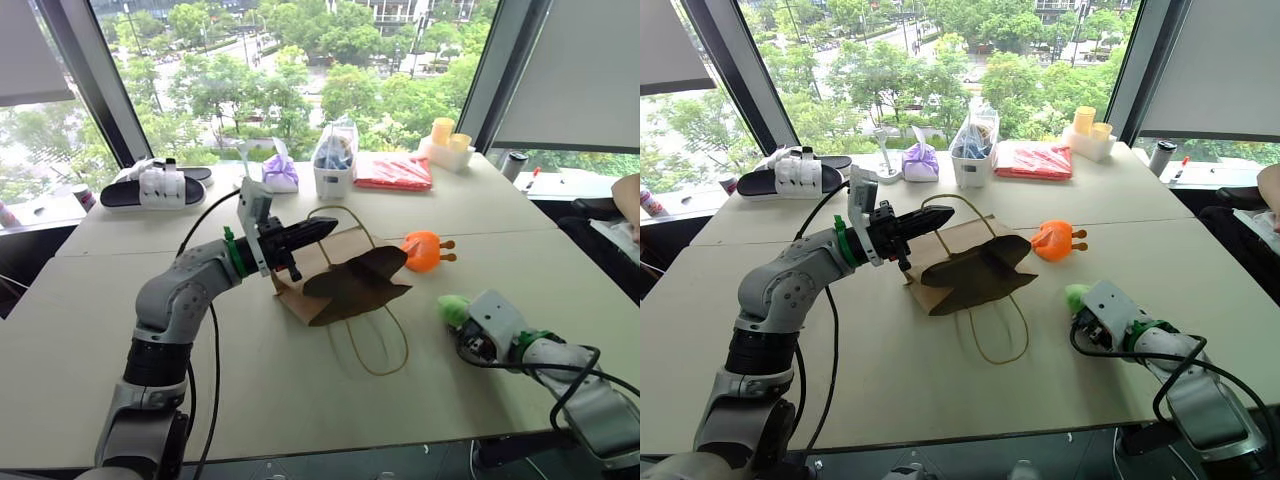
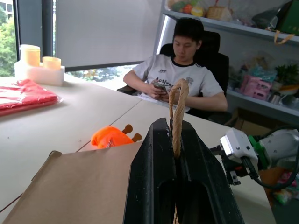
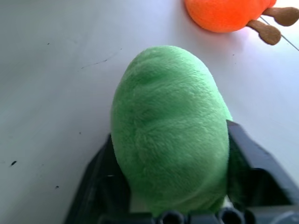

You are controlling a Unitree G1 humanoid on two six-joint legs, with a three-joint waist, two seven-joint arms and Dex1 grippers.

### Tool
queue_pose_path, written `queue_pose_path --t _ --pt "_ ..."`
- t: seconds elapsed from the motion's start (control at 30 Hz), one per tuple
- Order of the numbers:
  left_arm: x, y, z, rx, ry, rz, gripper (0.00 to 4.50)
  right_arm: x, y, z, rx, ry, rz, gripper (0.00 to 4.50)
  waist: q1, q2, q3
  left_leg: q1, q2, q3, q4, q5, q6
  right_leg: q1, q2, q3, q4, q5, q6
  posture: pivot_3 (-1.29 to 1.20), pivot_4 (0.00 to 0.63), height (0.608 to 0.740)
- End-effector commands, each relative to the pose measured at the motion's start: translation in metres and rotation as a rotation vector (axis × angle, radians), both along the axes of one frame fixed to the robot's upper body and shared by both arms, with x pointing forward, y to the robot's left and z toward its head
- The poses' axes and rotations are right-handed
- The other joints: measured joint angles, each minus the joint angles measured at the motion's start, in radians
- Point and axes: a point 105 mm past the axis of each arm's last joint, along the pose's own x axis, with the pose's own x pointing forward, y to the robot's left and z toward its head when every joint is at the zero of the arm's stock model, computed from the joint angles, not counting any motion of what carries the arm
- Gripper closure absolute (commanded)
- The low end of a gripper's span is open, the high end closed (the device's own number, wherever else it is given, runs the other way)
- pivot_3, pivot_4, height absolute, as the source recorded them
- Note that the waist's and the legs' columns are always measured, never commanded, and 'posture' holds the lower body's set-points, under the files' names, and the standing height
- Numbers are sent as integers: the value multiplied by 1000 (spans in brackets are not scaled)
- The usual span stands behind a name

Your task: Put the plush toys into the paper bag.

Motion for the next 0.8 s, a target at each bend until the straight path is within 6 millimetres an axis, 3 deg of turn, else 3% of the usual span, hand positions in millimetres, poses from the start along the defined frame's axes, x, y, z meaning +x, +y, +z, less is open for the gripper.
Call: queue_pose_path --t 0.03,0.07,0.1,0.23,0.33,0.43,0.57,0.8 --pt "-2 3 9 -19 -47 11 4500 2 5 30 42 -88 20 3920 0 0 0 0 0 0 0 0 0 0 0 0 0 0 0 0 150 740" --pt "-1 3 9 -23 -45 14 4500 0 7 37 47 -96 34 4417 0 0 0 0 0 0 0 0 0 0 0 0 0 0 0 0 150 740" --pt "0 3 9 -28 -42 15 4500 -2 11 43 56 -93 56 4483 0 0 0 0 0 0 0 0 0 0 0 0 0 0 0 0 150 740" --pt "7 8 7 -44 -13 40 4500 -12 48 94 151 -144 209 4483 -4 0 0 0 0 0 0 0 0 0 0 0 0 0 0 0 150 740" --pt "12 9 9 -59 -1 48 4500 -24 87 110 182 -109 379 4483 -4 0 0 0 1 -1 0 0 0 0 0 -1 0 0 0 0 150 740" --pt "16 8 11 -72 4 52 4500 -34 122 109 221 -57 518 4483 0 0 0 0 1 -2 -1 0 0 0 0 -2 0 0 0 0 150 740" --pt "18 8 17 -104 11 52 4500 -32 145 89 206 2 575 4483 2 0 0 -1 0 -2 0 0 0 0 -1 -2 -1 0 0 0 150 740" --pt "11 4 18 -126 24 19 4500 4 174 73 228 -35 577 4483 -8 0 0 -1 0 -2 -1 0 -1 -1 0 -2 0 0 0 0 150 740"
